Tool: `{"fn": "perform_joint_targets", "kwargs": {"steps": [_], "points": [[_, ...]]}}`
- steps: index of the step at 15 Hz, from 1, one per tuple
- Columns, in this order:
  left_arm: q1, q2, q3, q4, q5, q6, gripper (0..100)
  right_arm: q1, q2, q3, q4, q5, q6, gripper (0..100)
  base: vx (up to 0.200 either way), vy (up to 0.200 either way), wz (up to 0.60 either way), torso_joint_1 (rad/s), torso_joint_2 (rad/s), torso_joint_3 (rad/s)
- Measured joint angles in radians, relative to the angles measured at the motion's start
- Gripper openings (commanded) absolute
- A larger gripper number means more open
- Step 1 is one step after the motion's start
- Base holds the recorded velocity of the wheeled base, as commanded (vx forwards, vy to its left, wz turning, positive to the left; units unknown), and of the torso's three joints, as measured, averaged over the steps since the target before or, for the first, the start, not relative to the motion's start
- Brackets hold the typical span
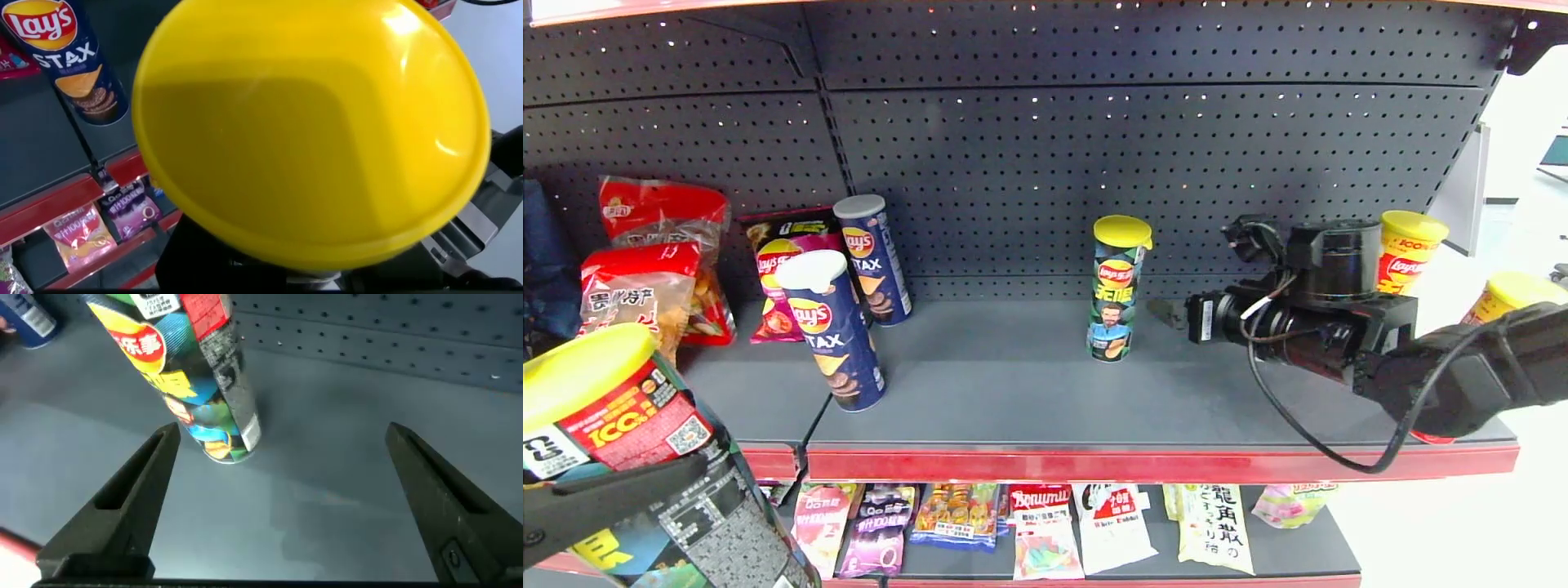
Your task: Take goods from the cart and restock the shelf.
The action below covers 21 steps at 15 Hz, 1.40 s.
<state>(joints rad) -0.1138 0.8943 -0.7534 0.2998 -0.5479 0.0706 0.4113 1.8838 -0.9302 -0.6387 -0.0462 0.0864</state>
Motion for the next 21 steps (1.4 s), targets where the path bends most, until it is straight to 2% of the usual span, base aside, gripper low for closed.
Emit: {"fn": "perform_joint_targets", "kwargs": {"steps": [7, 21], "points": [[0.0, -0.016, 0.001, 0.002, 0.002, 0.0, 0, 0.087, 0.048, -0.076, -0.003, -0.026, 0.025, 100, 0.0, 0.0, 0.0, 0.0, 0.0, 0.0], [0.001, -0.024, 0.002, 0.002, -0.001, -0.001, 0, 0.174, 0.144, -0.201, -0.004, -0.225, 0.044, 100, 0.0, 0.0, 0.0, 0.0, 0.0, 0.0]]}}
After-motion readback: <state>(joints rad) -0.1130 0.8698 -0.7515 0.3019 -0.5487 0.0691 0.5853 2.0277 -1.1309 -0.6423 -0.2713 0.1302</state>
